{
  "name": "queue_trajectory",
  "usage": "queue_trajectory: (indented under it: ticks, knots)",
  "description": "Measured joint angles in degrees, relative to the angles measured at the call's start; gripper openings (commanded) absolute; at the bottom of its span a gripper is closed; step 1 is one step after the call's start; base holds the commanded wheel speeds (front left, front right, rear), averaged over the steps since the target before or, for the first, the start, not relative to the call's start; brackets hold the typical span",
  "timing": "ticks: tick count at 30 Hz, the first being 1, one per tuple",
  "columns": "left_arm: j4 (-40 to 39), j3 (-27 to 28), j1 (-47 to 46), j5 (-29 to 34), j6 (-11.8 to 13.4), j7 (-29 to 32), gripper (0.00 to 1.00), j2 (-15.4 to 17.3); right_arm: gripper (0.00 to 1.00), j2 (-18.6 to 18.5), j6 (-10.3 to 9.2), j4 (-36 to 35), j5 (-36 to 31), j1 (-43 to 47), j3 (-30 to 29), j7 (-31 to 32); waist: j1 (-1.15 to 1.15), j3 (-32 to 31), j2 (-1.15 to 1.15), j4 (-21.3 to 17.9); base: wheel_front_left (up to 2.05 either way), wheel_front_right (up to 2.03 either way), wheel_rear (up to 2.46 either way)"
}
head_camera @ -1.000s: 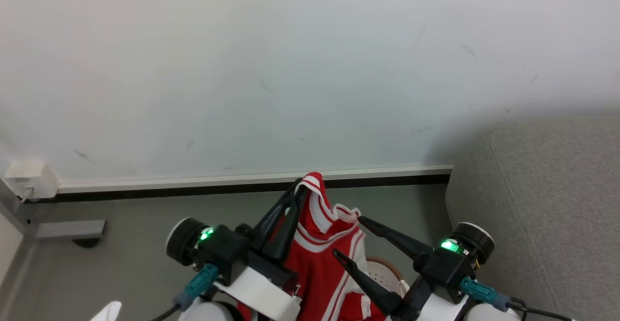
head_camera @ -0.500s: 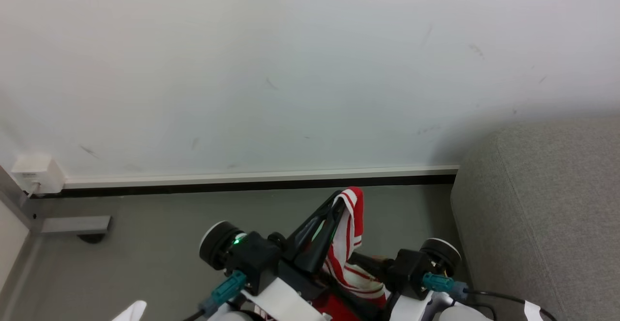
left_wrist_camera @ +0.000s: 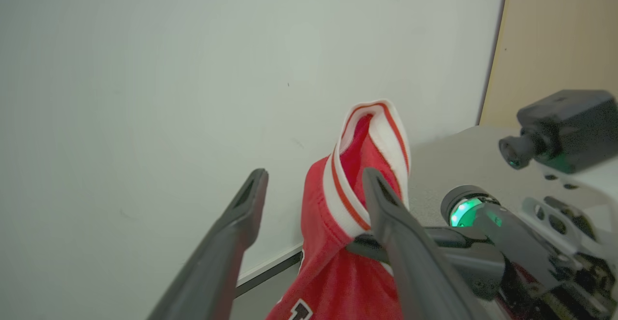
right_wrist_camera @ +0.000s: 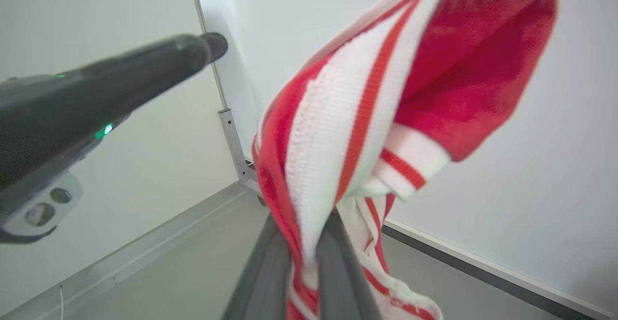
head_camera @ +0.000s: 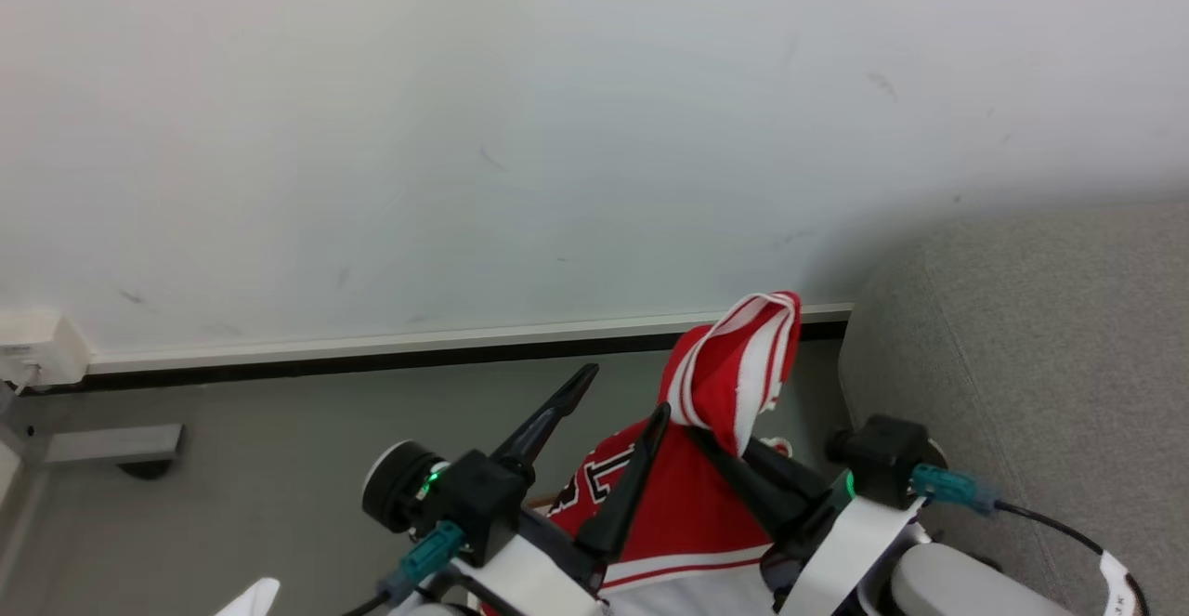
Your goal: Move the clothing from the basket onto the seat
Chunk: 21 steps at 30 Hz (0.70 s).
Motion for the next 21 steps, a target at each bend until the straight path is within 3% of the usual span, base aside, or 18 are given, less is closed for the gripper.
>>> queue_trajectory:
  ticks: [12, 21]
  knots:
    - [3.3, -1.9, 0.8, 0.1, 0.1, -1.3, 1.0, 0.4, 0.0, -6.6, 0.0, -2.5, -1.4, 2.3, -12.0, -1.0, 0.0, 1.1, 0.0, -8.1, 0.0, 0.0, 0.0]
    - [4.2, -3.9, 0.4, 0.3, 0.0, -1.9, 1.0, -0.1, 0.0, -8.7, 0.0, -6.0, -4.0, 4.6, -21.4, -0.6, 0.0, 3.2, 0.0, -15.4, 0.0, 0.0, 0.0]
